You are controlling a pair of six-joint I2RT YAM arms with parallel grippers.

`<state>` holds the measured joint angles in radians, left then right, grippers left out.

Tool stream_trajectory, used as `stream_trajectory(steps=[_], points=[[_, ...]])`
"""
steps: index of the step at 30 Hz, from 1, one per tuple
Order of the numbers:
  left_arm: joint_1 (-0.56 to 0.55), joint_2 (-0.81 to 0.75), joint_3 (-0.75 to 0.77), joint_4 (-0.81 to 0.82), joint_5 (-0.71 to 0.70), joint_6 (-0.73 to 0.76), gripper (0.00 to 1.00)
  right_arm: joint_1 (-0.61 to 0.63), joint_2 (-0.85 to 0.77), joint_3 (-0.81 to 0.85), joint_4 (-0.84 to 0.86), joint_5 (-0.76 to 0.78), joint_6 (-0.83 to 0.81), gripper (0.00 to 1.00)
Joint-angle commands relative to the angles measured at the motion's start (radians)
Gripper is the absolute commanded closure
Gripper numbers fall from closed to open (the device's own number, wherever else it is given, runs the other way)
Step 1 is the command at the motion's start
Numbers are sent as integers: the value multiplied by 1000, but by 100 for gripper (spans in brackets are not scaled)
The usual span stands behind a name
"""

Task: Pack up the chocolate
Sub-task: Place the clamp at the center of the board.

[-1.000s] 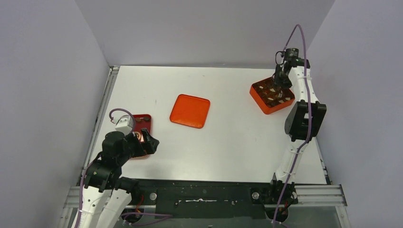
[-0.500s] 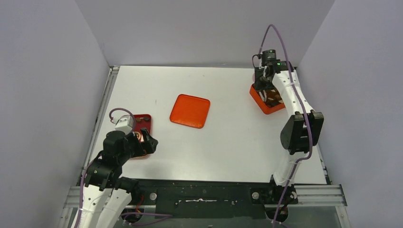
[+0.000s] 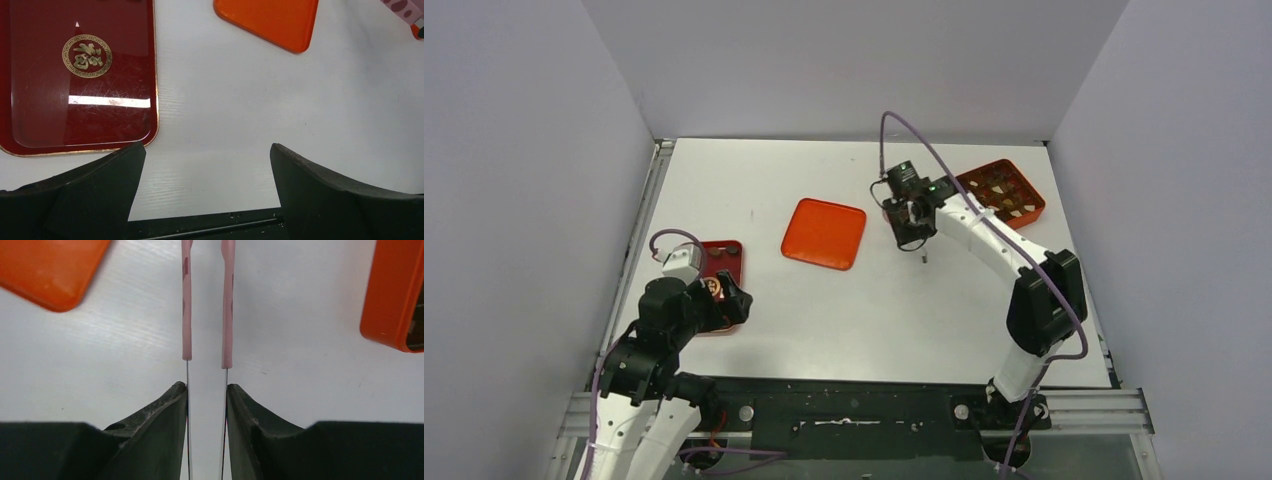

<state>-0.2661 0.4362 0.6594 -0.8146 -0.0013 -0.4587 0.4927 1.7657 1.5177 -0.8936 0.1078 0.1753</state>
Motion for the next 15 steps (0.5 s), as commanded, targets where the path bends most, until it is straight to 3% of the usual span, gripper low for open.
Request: stream_trajectory(steps=[1,10,15], points=[[0,-11,82,-17,-52,-3,5,137,-143,-43,97,63,-18,68],[2,42,290,-202,-166,-75,13,310,-294,-273,374,-201,-201,66],[2,47,494,-216,-66,-139,15,405,-260,-382,474,-286,-308,66]])
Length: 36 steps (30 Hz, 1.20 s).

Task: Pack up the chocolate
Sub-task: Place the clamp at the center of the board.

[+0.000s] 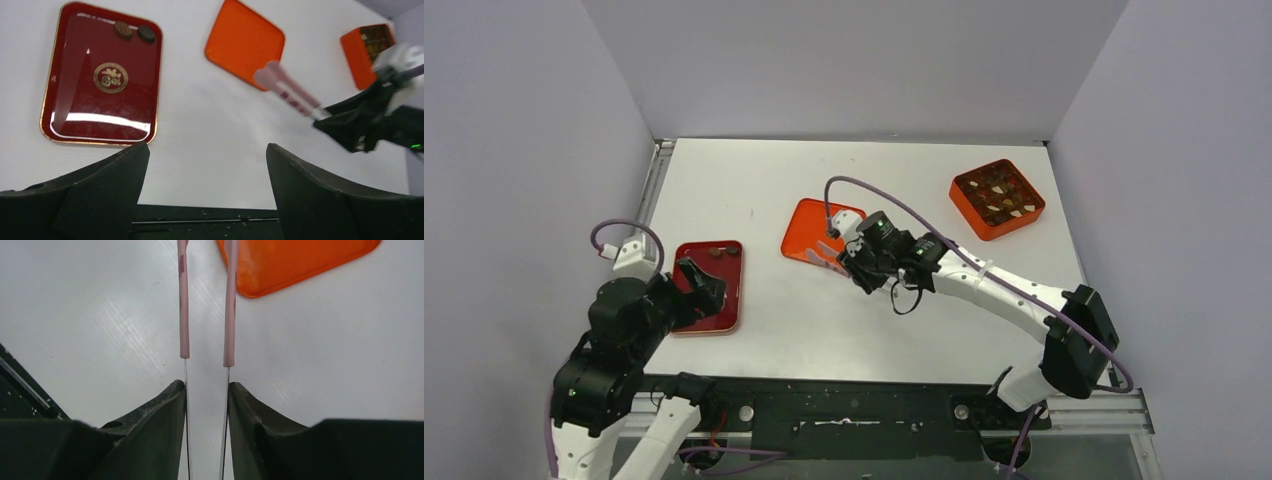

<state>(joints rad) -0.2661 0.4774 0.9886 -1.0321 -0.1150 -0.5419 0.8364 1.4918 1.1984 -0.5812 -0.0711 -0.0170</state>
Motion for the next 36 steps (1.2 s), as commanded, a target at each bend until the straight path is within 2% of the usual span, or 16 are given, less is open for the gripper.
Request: stream_trajectory(steps=[1,6,13,21,30,33,35,36], points=[[1,11,206,0,53,-59,15,79,24,-75,176,-115,-133,65],[-7,34,316,-22,60,-54,16,148,91,-114,241,-143,-184,64],[-6,-5,241,39,86,-66,21,175,155,-194,349,-168,-238,61],[-7,26,208,16,133,-46,21,177,167,-159,305,-166,-236,49],[-7,-31,156,34,90,29,21,119,97,-112,335,-83,-114,54],[-6,-52,112,45,61,36,16,94,134,-66,336,-73,-116,55],[-6,-58,88,43,59,45,5,84,178,-20,316,-44,-143,56],[-6,-59,81,40,59,46,3,78,204,4,305,-35,-156,56]])
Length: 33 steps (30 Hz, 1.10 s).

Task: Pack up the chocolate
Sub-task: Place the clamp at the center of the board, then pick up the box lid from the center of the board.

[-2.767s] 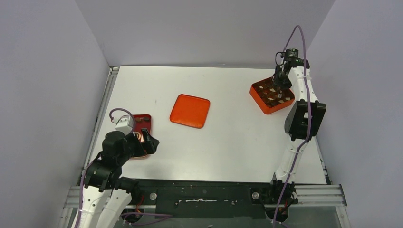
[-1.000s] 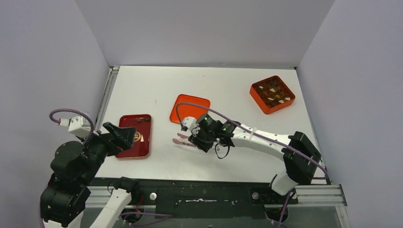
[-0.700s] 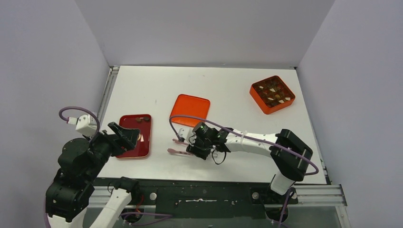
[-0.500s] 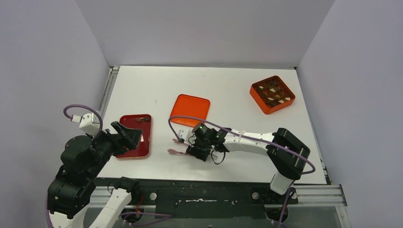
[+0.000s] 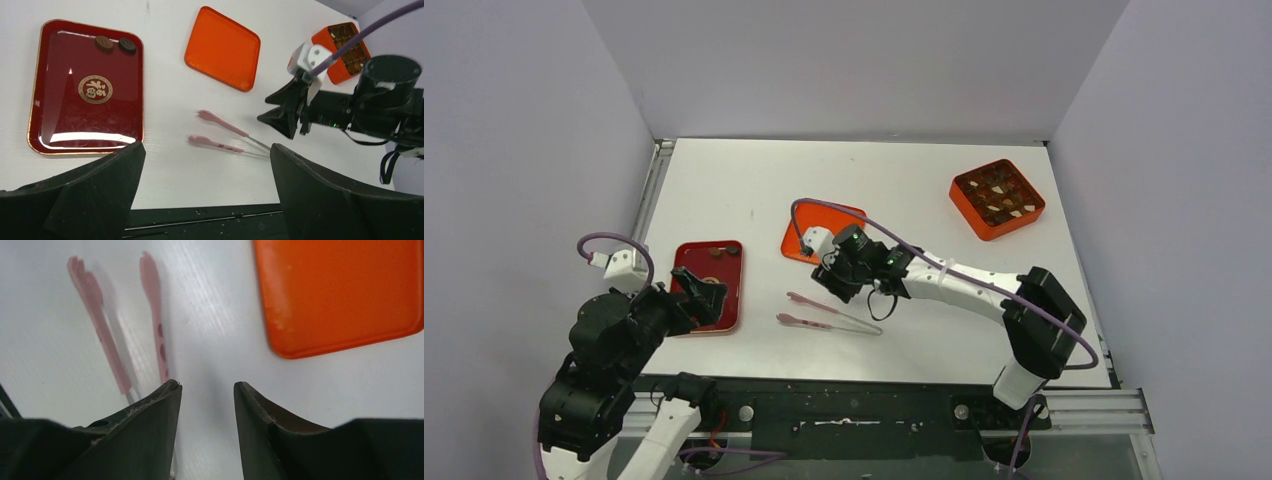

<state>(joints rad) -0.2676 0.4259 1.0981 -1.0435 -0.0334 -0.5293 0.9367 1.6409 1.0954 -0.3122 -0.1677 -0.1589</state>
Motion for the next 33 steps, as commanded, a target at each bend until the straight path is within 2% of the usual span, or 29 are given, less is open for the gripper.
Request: stream_trajectory(steps=[1,12,26,31,33], points=[[-4,-8,-35,48,-22,35,3,-27,77,135,20,71,-23,57],[-4,-61,-73,77,45,94,5,-74,298,367,-53,125,-76,59],[-5,-151,-196,281,237,256,13,-108,393,398,-66,16,-127,59],[-5,-152,-229,281,290,300,12,-118,418,405,-64,-9,-122,63],[-5,-151,-244,286,285,314,8,-123,427,406,-64,-18,-125,66]])
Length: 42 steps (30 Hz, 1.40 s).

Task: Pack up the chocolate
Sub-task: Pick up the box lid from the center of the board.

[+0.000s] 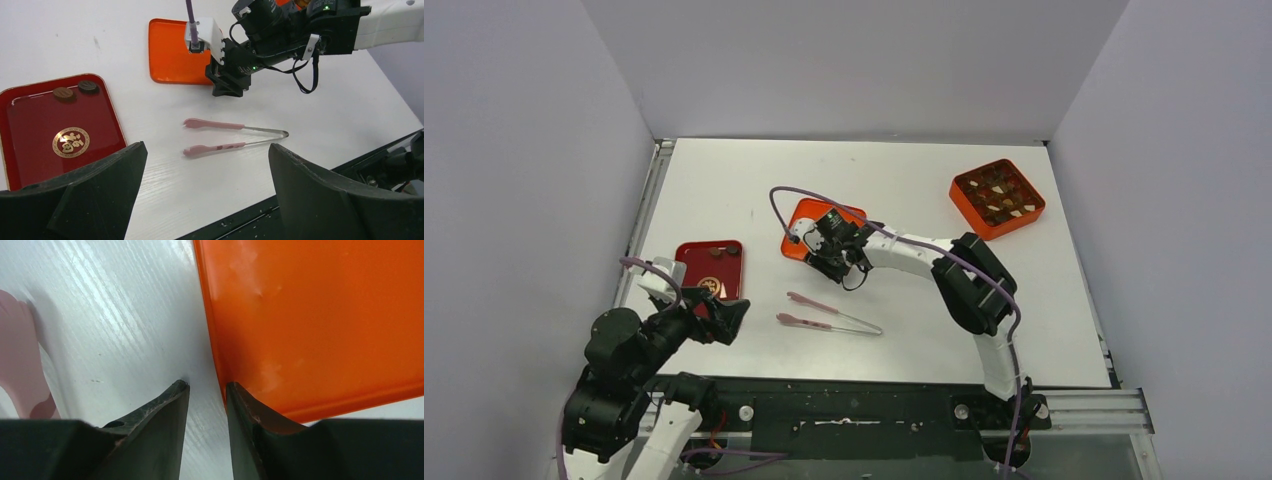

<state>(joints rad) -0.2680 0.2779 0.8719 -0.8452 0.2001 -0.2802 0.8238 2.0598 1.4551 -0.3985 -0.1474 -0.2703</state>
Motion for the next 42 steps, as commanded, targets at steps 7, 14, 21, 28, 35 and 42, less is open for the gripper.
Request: stream_trajectory(steps=[7,14,21,28,35,42], points=[[-4,-119,-153,237,66,42,3,-19,15,51,5,-77,-47,81],[-4,-133,-199,302,232,447,18,-45,-113,53,-19,-248,1,100],[-4,2,-210,332,316,845,39,-86,-264,68,-109,-370,79,100],[-5,149,-244,474,420,1030,50,-101,-396,70,-261,-457,113,100],[-11,362,-162,475,504,1201,49,-75,-492,85,-324,-531,142,100],[-31,452,-131,483,449,1340,41,-40,-483,106,-355,-581,148,100]])
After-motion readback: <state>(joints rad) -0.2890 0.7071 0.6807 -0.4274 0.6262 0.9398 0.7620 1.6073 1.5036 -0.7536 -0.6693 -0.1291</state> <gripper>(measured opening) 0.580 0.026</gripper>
